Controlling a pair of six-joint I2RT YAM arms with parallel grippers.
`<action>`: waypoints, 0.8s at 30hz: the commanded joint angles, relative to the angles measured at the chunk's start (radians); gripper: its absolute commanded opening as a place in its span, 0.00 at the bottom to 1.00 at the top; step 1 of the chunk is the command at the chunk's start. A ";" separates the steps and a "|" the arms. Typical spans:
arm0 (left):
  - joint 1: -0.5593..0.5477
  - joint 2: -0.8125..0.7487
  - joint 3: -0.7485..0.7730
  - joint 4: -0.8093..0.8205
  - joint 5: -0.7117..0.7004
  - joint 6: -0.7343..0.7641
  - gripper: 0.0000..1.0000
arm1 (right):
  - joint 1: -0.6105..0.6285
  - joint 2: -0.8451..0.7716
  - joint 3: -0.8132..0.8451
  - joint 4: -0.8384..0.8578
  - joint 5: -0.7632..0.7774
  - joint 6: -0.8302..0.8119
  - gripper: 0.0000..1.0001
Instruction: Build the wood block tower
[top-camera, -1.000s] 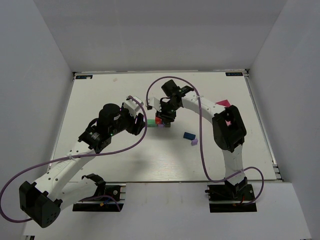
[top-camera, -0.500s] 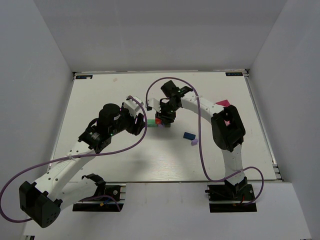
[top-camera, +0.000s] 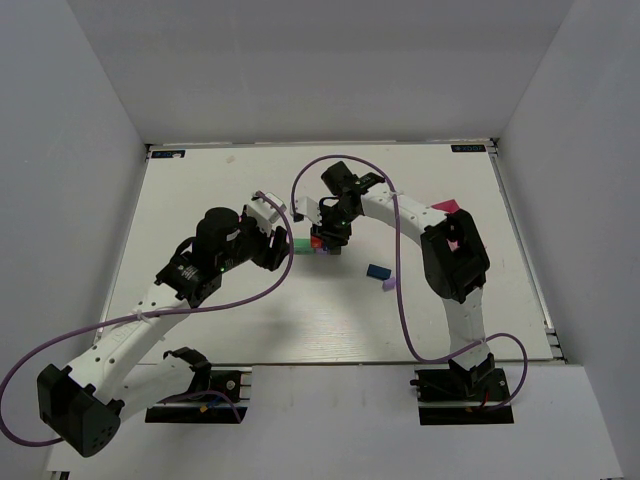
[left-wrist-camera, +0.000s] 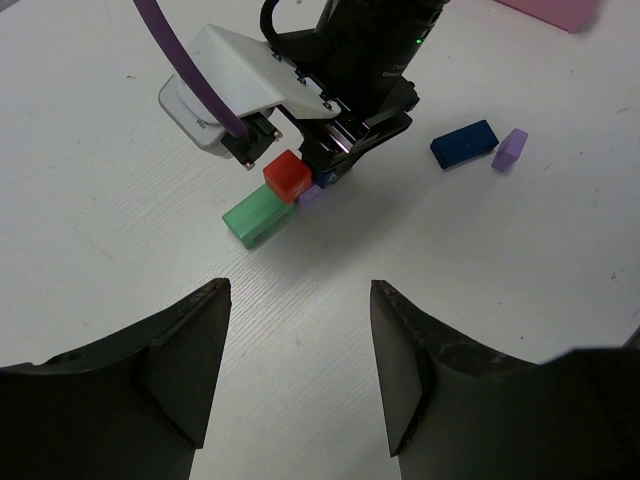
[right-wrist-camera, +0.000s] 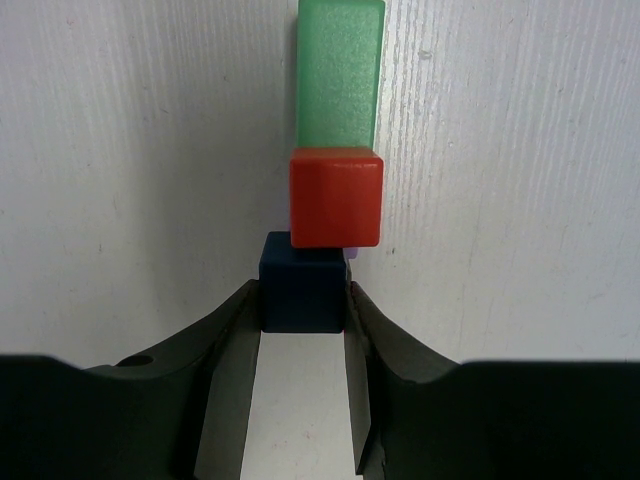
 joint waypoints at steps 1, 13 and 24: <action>0.006 -0.026 -0.005 0.007 0.013 -0.002 0.68 | 0.001 0.002 0.038 -0.008 -0.012 -0.013 0.23; 0.006 -0.026 -0.005 0.007 0.013 -0.002 0.68 | -0.004 -0.006 0.038 -0.007 -0.005 -0.007 0.23; 0.006 -0.026 -0.005 0.007 0.013 -0.002 0.68 | -0.006 -0.004 0.039 -0.005 0.003 -0.007 0.23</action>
